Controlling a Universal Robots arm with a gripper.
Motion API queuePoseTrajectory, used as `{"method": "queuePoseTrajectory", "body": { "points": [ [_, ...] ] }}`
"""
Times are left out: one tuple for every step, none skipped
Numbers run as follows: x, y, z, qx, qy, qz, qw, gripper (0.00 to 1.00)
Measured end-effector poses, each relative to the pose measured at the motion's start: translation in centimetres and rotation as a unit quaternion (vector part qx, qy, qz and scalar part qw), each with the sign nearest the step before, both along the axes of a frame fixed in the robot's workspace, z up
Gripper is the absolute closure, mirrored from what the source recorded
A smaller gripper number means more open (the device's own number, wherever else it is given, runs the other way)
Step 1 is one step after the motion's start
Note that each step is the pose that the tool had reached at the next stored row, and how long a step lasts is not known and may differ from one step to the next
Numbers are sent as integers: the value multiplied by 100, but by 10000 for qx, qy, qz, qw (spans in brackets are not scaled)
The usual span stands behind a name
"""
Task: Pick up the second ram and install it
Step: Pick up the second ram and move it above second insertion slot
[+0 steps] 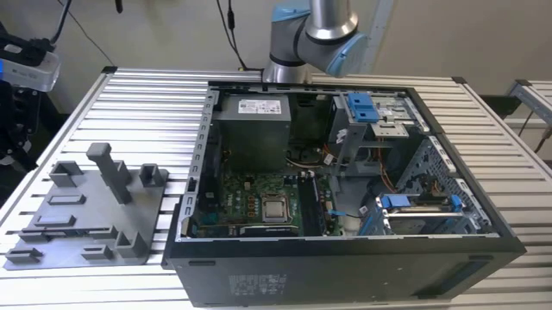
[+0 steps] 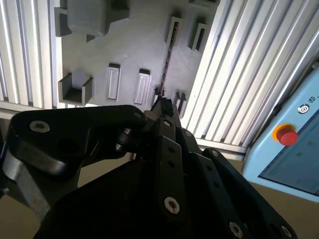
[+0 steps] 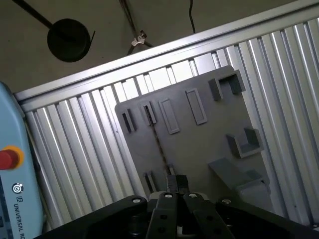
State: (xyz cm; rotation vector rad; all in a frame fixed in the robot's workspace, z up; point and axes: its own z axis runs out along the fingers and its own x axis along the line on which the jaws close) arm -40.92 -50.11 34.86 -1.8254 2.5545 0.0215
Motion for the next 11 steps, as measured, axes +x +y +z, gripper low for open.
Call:
{"method": "queuePoseTrajectory", "body": {
  "points": [
    [0,0,0,0,0,0,10000,89],
    [0,0,0,0,0,0,10000,88],
    [0,0,-1,0,0,0,10000,83],
    [0,0,0,0,0,0,10000,76],
    [0,0,-1,0,0,1,10000,76],
    [0,0,0,0,0,1,10000,70],
    [0,0,0,0,0,1,10000,70],
    [0,0,-1,0,0,1,10000,64],
    [0,0,0,0,0,1,10000,64],
    [0,0,-1,0,0,1,10000,64],
    [-1,0,-5,0,0,2,10000,64]
  ]
}}
